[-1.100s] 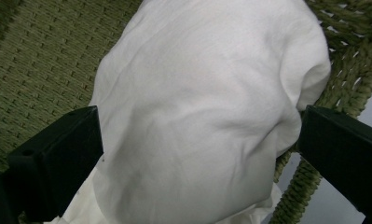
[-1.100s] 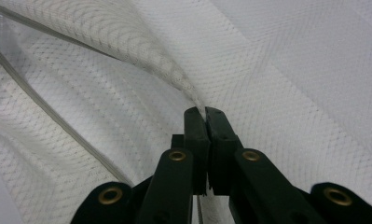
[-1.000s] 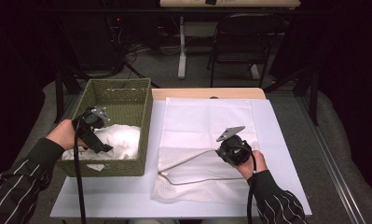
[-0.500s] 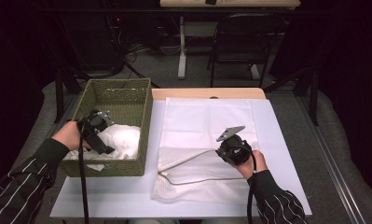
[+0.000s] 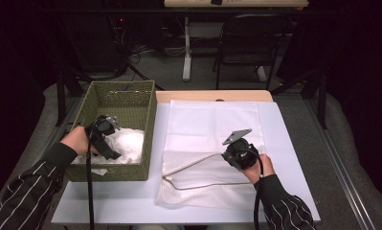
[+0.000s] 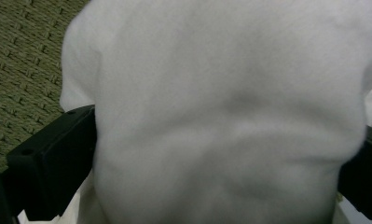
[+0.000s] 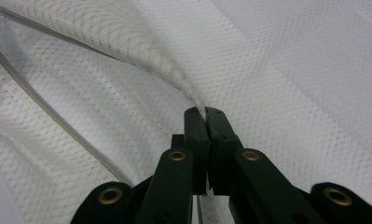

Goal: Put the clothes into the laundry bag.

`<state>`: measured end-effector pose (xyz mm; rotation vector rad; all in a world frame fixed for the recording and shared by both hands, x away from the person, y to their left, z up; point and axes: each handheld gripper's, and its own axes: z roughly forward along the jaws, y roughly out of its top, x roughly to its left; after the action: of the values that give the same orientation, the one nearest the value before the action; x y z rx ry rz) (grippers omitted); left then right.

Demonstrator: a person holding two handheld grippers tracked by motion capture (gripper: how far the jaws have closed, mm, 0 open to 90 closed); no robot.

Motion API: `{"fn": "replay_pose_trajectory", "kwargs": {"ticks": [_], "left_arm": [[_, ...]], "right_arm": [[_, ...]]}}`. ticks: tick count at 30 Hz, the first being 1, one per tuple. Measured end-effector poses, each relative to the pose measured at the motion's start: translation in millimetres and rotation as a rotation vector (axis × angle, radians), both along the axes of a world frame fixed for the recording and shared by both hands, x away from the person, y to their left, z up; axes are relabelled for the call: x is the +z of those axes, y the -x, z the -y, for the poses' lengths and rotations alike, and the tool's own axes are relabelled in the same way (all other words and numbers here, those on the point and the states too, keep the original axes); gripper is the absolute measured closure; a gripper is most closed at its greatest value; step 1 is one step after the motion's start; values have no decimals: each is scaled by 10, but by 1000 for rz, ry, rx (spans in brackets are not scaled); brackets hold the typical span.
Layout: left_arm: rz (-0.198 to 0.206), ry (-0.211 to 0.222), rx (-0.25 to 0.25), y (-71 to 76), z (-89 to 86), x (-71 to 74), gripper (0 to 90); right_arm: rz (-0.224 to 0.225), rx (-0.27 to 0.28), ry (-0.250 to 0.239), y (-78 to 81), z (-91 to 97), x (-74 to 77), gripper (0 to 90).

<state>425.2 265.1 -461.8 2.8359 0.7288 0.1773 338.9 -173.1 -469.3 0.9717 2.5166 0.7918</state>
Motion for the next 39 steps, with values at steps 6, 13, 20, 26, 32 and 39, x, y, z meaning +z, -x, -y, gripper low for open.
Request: {"fn": "replay_pose_trajectory", "kwargs": {"ticks": [6,13,20,26,32,39], "left_arm": [[13,23,26,-18,-31,-32,202],[8,58,64,-29,-59,-46,463],[29,76,169,-55,-41,-21,521],[36,89,236,-81,-29,-18,511],[50,67,146,-76,-30,28,359],[34,44,75,-123,-44,3,43]], "right_arm": [[2,-1,-3,2,4,5,886],[4,0,-4,7,8,15,886],[8,-2,-3,12,9,29,886],[4,1,-2,-5,4,13,886],[4,4,-7,9,-5,25,886],[-4,5,-2,-5,-11,9,886]]}}
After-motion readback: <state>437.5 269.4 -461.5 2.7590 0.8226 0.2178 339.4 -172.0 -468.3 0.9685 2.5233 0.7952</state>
